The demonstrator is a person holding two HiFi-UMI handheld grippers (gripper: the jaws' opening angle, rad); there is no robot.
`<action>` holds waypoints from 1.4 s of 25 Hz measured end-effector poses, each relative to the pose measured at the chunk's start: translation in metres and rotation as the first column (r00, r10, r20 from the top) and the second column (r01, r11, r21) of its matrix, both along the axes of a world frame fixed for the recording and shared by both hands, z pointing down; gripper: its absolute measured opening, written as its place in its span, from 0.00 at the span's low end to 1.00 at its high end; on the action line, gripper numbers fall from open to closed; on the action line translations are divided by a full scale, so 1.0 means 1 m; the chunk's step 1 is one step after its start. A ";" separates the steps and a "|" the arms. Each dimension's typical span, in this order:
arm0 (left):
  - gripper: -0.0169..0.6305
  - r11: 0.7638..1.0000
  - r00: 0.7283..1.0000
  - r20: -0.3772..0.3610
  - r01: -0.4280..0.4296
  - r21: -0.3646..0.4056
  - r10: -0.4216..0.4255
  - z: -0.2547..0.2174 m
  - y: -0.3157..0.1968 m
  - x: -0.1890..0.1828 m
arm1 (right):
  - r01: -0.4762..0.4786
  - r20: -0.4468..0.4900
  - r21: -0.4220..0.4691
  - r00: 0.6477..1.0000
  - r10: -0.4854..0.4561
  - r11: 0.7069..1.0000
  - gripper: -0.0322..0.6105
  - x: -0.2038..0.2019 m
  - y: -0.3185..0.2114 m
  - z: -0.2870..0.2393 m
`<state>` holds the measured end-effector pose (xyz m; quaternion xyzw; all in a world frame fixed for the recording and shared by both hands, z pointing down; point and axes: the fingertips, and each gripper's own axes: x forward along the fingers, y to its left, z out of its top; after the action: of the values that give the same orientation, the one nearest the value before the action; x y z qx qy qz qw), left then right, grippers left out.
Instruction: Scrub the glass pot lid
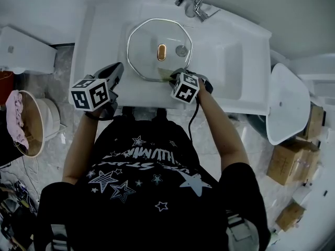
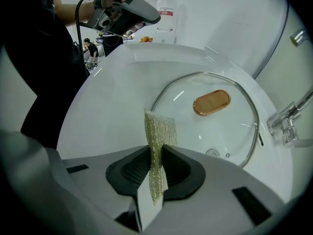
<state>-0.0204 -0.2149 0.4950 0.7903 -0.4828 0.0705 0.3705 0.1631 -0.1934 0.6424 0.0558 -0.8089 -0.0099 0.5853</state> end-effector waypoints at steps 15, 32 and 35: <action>0.04 1.000 1.000 0.007 0.014 0.025 -0.014 -0.009 -0.009 0.000 | -0.255 0.105 0.150 0.965 0.241 0.955 0.15 0.051 -0.090 -0.057; 0.04 1.000 0.999 0.026 0.021 0.008 -0.021 -0.006 -0.019 -0.008 | -0.457 0.155 0.216 0.888 0.432 0.863 0.16 0.055 -0.149 -0.050; 0.04 1.000 1.000 0.022 0.013 0.004 -0.013 -0.005 -0.019 -0.007 | -0.478 0.154 0.187 0.877 0.455 0.858 0.16 0.060 -0.137 -0.043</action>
<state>-0.0272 -0.2334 0.4896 0.7871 -0.4921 0.0760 0.3641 0.2228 -0.3308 0.5999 0.3150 -0.7943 0.0462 0.5173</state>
